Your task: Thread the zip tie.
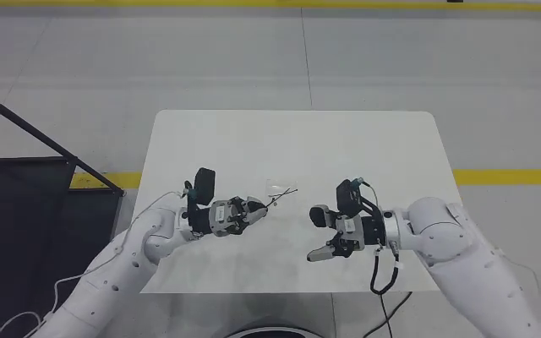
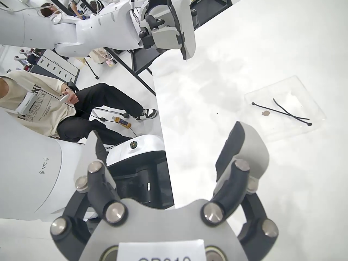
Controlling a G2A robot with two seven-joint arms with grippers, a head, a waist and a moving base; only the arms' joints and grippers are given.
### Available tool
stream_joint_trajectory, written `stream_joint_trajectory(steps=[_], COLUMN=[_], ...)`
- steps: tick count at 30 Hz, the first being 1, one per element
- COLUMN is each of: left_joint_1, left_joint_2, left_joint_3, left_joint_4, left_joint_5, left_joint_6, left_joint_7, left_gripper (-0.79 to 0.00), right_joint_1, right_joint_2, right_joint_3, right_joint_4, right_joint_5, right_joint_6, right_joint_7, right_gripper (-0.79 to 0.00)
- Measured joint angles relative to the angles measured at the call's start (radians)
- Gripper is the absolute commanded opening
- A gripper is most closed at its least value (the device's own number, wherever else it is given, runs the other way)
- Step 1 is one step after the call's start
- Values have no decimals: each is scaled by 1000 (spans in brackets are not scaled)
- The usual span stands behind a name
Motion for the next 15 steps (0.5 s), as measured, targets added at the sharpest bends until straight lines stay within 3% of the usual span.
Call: stream_joint_trajectory(steps=[5,7,11,15], left_joint_1=[24,28,26,21], left_joint_2=[-13,-20,-37,-40], left_joint_3=[-5,-1,25,34], left_joint_4=[-19,-18,-4,0], left_joint_5=[-80,-106,-144,-141], left_joint_6=[80,104,108,102], left_joint_7=[40,60,70,58], left_gripper=[-785,-785,-785,-785], right_joint_1=[-33,-44,-64,-63], right_joint_2=[-16,-26,-51,-54], right_joint_3=[-39,-56,-102,-110], right_joint_4=[-3,11,54,64], right_joint_5=[-53,-77,-140,-150], right_joint_6=[-21,-35,-57,-53], right_joint_7=[-137,-213,-389,-410], right_gripper=[-3,-46,0,0])
